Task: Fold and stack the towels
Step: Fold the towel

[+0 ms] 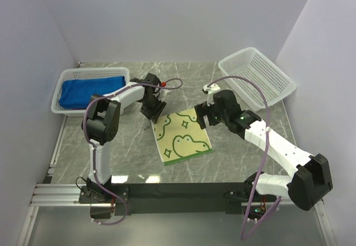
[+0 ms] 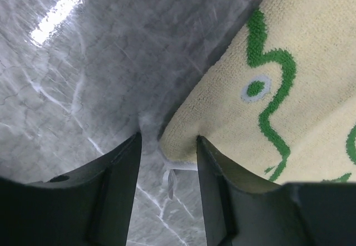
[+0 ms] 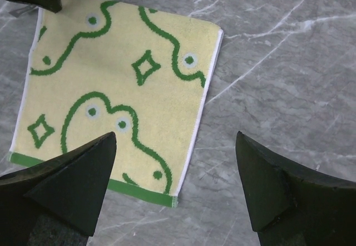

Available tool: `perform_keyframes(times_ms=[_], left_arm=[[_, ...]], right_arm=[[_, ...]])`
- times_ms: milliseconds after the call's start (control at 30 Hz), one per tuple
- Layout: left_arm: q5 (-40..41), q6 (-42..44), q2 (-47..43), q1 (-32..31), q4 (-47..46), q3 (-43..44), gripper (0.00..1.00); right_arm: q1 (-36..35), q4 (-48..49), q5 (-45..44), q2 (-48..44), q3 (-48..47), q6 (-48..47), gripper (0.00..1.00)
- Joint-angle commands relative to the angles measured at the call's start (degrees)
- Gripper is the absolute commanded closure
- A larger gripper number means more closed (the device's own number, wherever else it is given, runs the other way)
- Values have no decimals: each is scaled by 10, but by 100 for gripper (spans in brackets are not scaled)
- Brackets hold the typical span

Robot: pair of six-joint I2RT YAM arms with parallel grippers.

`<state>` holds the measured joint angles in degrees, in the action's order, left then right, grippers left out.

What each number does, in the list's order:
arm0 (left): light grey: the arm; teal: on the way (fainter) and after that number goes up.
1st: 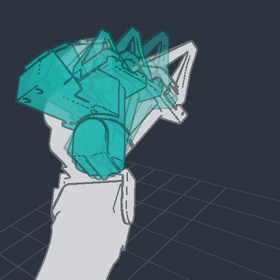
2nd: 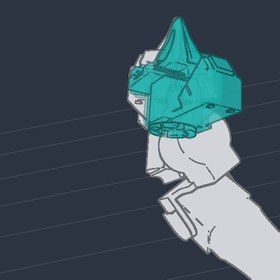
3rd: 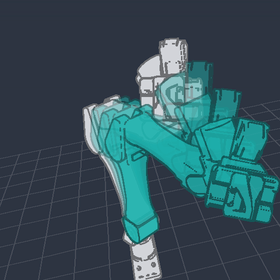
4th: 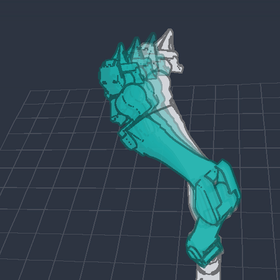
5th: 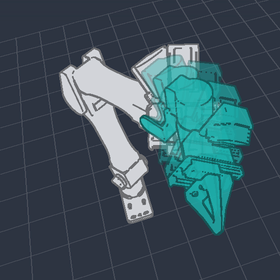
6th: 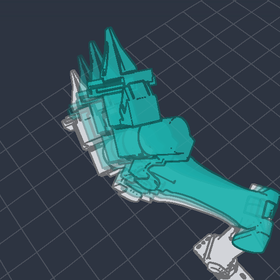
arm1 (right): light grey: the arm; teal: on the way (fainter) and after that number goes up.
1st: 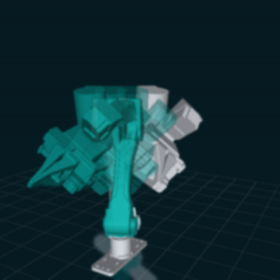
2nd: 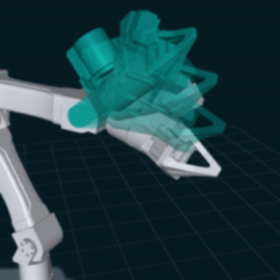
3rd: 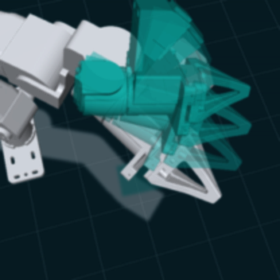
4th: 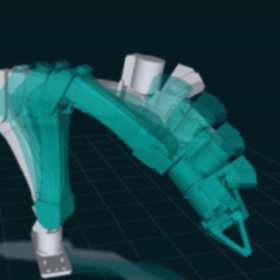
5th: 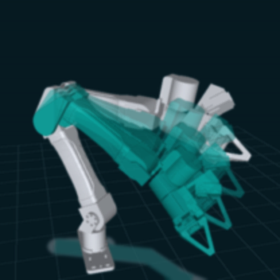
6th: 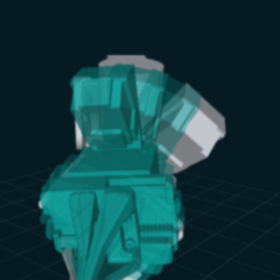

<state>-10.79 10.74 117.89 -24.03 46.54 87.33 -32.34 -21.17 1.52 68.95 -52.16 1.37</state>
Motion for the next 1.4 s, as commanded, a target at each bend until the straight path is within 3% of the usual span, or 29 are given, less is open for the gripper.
perform_keyframes(times_ms=[0, 267, 500, 667, 967, 1167, 1367], left_arm=[[-20, 24, -2, -1, 20, 21, 51], [-34, 27, 14, -1, 29, 18, 56], [-38, 30, 28, -1, 30, 7, 61], [-47, 31, 36, -1, 25, -8, 68], [-71, 38, 54, -1, 32, -4, 84], [-72, 42, 52, -1, 25, -11, 89], [-73, 42, 58, -1, 21, -13, 93]], right_arm=[[-7, 1, -27, 0, 0, -8, 7], [-9, 1, -29, 10, -4, -8, 7], [-9, 3, -32, 59, -33, -62, 7], [-3, 3, -17, 135, -68, -166, 10], [35, -82, 23, 284, -224, -294, 11], [79, -115, 91, 361, -292, -335, 17], [107, -142, 158, 439, -355, -355, 31]])
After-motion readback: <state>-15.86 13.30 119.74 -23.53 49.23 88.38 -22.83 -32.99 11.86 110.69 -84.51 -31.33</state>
